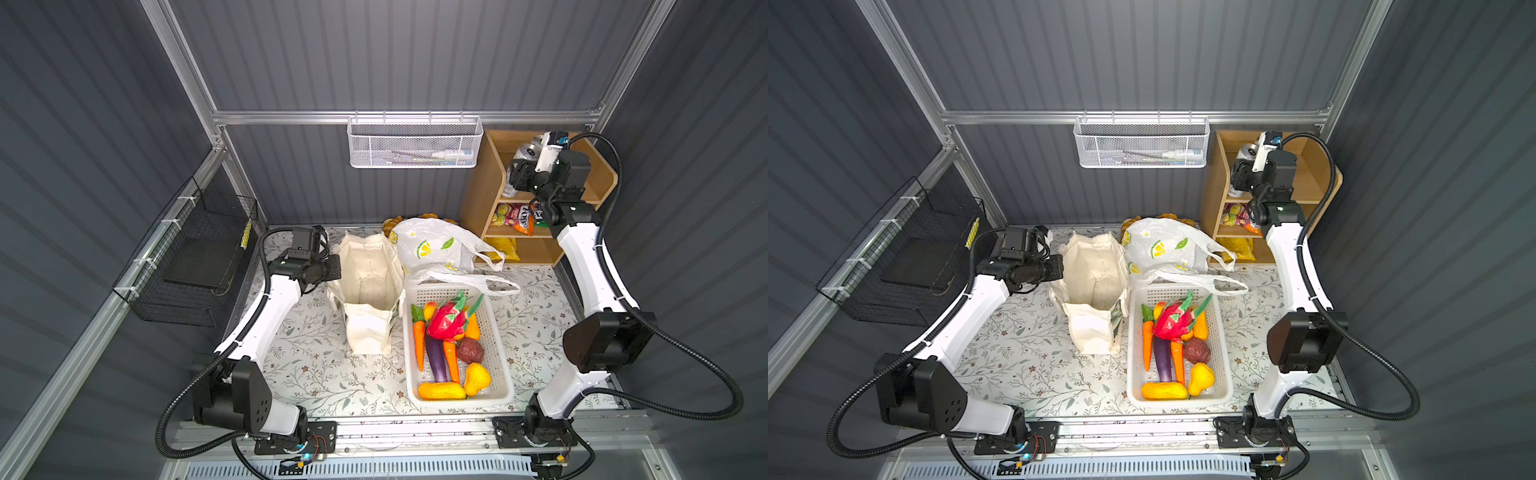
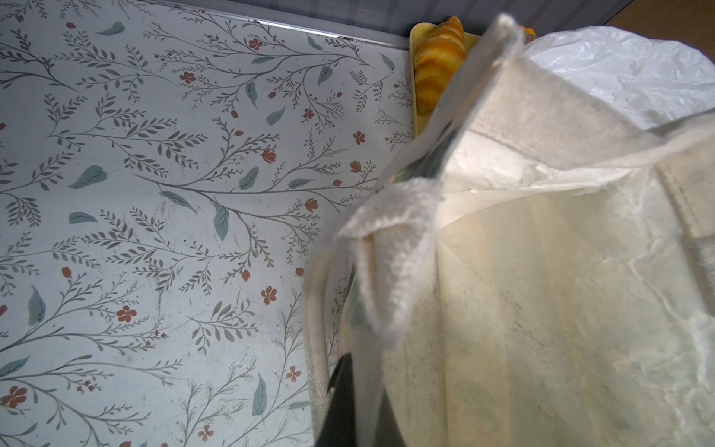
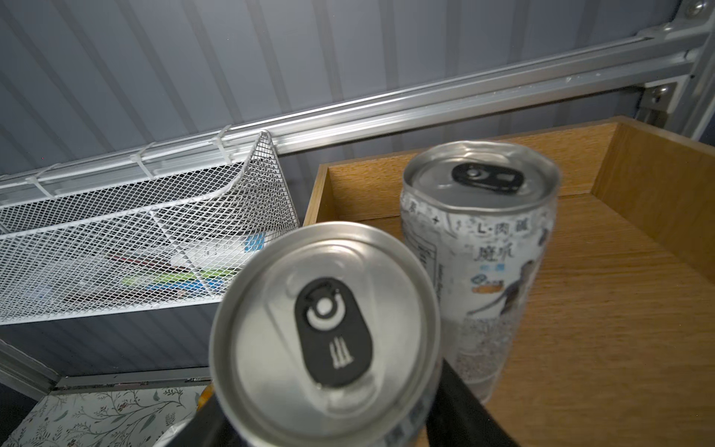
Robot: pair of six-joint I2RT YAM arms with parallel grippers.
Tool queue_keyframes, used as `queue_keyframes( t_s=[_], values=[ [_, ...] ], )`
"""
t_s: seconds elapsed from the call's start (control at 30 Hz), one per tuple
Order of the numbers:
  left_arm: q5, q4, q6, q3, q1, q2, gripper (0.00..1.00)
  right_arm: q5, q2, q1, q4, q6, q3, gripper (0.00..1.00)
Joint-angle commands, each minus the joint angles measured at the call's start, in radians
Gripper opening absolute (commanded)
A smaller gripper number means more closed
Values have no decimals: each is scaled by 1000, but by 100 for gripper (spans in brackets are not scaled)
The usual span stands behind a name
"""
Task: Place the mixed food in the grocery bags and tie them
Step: 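Grasp the nearer silver can with the right gripper, then carry the silver can over the tote bag with the right gripper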
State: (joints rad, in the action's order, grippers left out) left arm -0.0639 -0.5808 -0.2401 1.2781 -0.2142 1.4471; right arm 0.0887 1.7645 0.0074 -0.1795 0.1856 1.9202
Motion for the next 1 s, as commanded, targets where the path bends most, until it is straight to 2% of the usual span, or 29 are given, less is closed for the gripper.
queue_keyframes(
  t_s=[0.0,0.3,0.5,0.7,0.97],
  values=[
    [-14,-24,4,-2,3,18,0,38,-74,17,67,21,-13,43],
    [-11,-26,7,0,3,17,0,22,-207,35,120,28,-107,42],
    [-10,-25,8,4,3,21,0,24,-288,89,100,3,-129,40],
    [-10,-27,10,4,3,18,0,50,-326,234,47,-27,-126,39],
    [-14,-27,12,15,3,26,0,126,-251,496,66,43,-168,38]
  ],
)
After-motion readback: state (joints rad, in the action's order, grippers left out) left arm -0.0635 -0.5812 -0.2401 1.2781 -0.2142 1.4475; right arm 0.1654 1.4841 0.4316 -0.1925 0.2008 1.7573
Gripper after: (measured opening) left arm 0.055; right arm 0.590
